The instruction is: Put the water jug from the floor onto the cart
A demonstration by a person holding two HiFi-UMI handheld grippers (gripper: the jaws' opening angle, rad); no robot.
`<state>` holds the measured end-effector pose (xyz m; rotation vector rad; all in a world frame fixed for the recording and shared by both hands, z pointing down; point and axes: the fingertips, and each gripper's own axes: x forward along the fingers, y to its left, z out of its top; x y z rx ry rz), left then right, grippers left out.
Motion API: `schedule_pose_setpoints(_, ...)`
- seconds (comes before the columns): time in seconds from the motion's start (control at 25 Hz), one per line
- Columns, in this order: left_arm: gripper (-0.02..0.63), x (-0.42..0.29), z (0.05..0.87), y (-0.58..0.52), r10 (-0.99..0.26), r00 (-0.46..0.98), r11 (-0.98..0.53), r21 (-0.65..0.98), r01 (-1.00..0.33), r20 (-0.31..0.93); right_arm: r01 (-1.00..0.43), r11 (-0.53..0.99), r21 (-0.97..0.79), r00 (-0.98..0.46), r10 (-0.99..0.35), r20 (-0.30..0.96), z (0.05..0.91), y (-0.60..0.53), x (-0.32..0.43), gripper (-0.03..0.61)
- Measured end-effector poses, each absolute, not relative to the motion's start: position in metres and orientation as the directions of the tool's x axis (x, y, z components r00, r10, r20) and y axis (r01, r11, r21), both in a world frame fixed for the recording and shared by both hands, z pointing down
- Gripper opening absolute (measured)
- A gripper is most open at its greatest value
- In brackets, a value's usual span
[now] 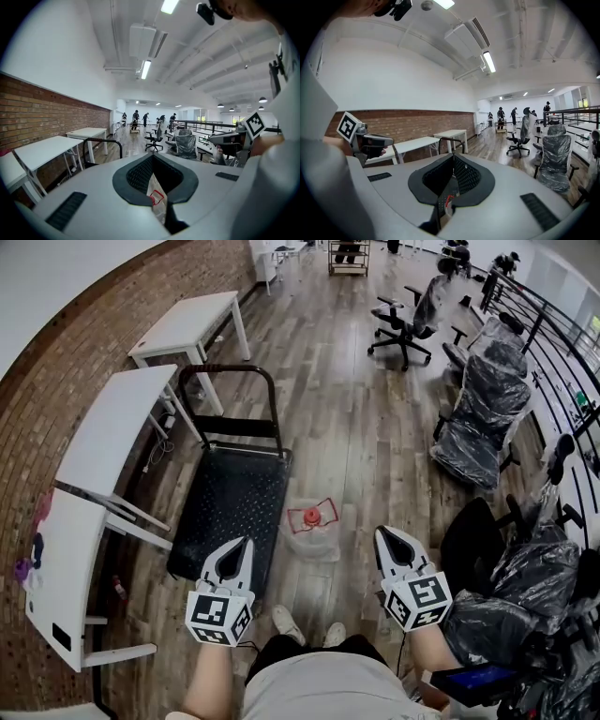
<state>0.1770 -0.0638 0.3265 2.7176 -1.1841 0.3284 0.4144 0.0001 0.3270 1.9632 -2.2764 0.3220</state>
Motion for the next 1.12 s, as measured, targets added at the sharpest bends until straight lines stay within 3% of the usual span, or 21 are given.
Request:
schedule_pose_setpoints(0.64, 0.000, 0.103, 0.331, -0.155, -0.699, 0.679, -0.686, 0.059, -0.725, 0.225, -0.996, 0.087, -0.005, -0.086, -0.971, 0.225, 0.309, -0.077, 0.356, 0.003)
schedule_pose_setpoints(1.12, 0.000, 0.100, 0.345, -0.168, -0.764, 0.592, -0.593, 0.082, -0.801, 0.256, -0.975, 0.222, -0.027, -0.220, -0.933, 0.285, 0.335, -0.129, 0.359, 0.003)
